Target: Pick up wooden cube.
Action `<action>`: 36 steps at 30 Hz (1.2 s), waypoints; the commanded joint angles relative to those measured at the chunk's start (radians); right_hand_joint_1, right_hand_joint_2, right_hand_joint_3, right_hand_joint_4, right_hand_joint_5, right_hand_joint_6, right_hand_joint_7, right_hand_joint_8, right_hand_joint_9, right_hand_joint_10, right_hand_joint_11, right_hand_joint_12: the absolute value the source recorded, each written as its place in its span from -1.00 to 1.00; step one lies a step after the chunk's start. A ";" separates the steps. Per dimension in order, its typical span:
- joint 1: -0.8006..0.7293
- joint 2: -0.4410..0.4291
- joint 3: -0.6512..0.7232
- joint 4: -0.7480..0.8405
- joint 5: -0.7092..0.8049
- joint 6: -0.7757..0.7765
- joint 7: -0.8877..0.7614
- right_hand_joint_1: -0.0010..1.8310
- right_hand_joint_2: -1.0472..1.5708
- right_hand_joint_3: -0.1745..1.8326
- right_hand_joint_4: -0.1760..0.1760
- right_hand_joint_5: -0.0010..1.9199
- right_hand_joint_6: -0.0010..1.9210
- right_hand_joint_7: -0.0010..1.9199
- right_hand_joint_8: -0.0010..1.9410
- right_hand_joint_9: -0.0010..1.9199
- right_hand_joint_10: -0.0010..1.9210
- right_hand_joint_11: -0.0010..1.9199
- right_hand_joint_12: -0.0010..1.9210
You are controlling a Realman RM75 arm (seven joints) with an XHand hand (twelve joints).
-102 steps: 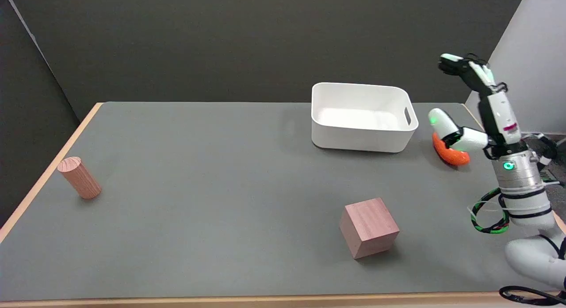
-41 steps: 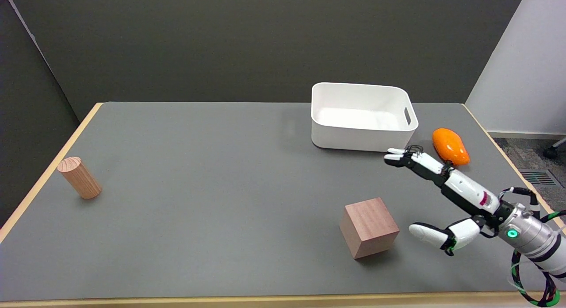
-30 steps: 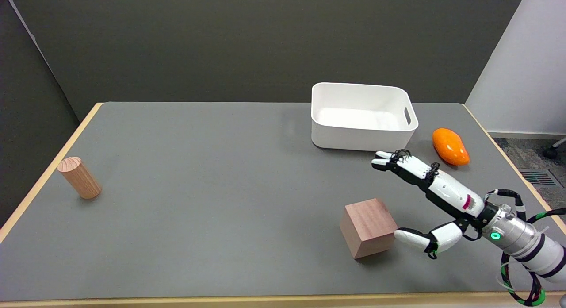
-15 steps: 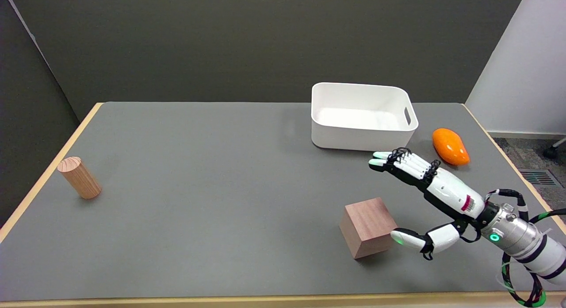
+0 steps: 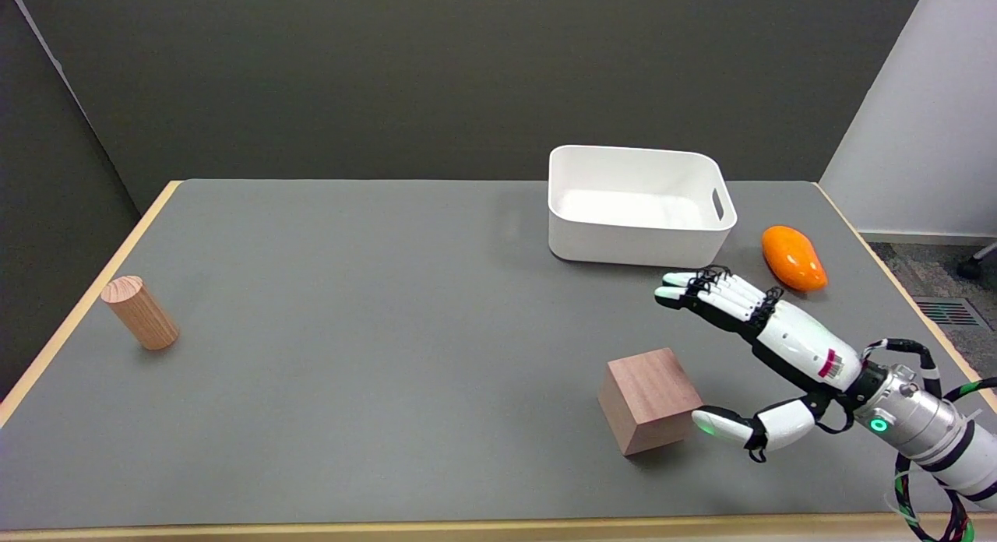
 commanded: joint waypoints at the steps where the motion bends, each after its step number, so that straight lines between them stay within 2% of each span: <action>1: -0.011 0.005 -0.032 0.080 -0.092 -0.181 -0.017 -0.33 0.19 0.08 -0.25 -0.91 -0.56 -0.93 -0.69 -1.00 -0.47 -1.00 0.06; 6: -0.022 -0.006 -0.038 0.092 -0.101 -0.203 -0.020 -0.32 0.19 0.08 -0.27 -0.91 -0.56 -0.94 -0.70 -1.00 -0.50 -1.00 0.05; 9: -0.022 -0.010 -0.047 0.093 -0.101 -0.203 -0.020 -0.30 0.22 0.00 -0.28 -0.87 -0.67 -0.94 -0.73 -1.00 -0.52 -1.00 0.03; 11: -0.020 -0.012 -0.053 0.096 -0.100 -0.199 -0.022 -0.32 0.19 0.08 -0.29 -0.92 -0.57 -0.95 -0.73 -1.00 -0.55 -1.00 0.03; 20: -0.001 -0.012 -0.075 0.125 -0.094 -0.216 -0.058 -0.32 0.19 0.08 -0.29 -0.93 -0.58 -0.95 -0.75 -1.00 -0.58 -1.00 0.01; 32: 0.065 -0.006 -0.130 0.084 -0.091 -0.241 -0.049 -0.34 0.19 0.08 -0.29 -0.93 -0.58 -0.95 -0.73 -1.00 -0.55 -1.00 0.01; 35: 0.072 -0.006 -0.138 0.072 -0.090 -0.244 -0.047 -0.34 0.22 0.01 -0.28 -0.89 -0.65 -0.93 -0.73 -1.00 -0.52 -1.00 0.01; 36: 0.072 -0.009 -0.138 0.070 -0.090 -0.244 -0.047 -0.35 0.20 0.06 -0.28 -0.91 -0.60 -0.94 -0.72 -1.00 -0.52 -1.00 0.02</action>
